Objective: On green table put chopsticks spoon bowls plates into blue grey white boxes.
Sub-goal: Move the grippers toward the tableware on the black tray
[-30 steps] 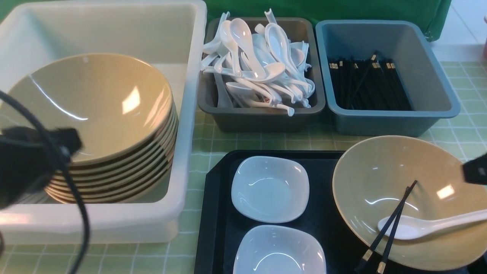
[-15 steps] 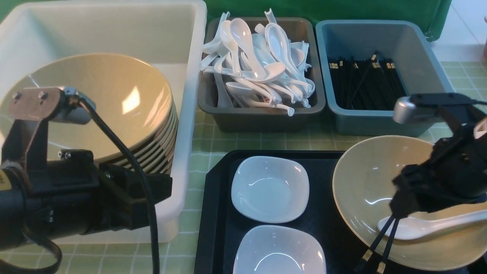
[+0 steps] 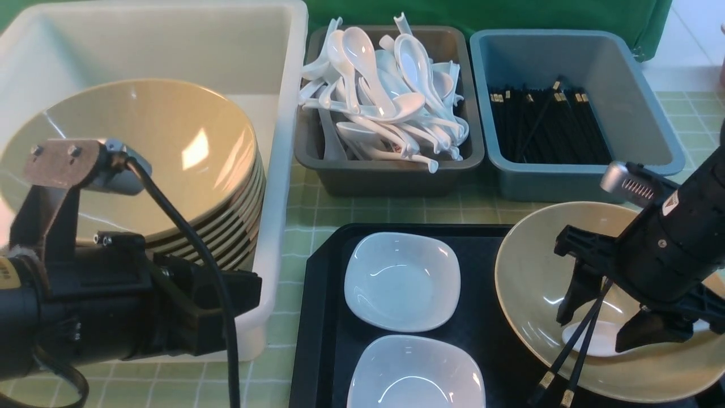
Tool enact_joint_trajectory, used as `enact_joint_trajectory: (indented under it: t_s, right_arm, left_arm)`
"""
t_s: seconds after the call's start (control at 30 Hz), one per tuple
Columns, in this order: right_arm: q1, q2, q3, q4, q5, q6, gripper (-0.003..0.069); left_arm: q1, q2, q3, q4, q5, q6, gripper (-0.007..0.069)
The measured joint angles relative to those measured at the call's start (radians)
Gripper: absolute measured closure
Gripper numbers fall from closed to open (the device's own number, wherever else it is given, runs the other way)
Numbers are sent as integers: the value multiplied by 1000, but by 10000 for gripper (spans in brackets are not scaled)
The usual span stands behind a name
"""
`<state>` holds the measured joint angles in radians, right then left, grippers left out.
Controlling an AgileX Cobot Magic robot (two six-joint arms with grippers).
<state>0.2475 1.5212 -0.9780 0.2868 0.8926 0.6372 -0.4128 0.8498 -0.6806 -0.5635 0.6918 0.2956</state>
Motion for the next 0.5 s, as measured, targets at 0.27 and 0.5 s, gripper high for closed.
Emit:
enact_joint_trajectory:
  t_s: [0.27,0.5]
  right_arm:
    - [0,79,0,23,-12,-15,192]
    - [0,81,-1,24,-19,-57,473]
  left_arm:
    - [-1,0,0,0,0,1,626]
    - [-1,0,0,0,1,1,626]
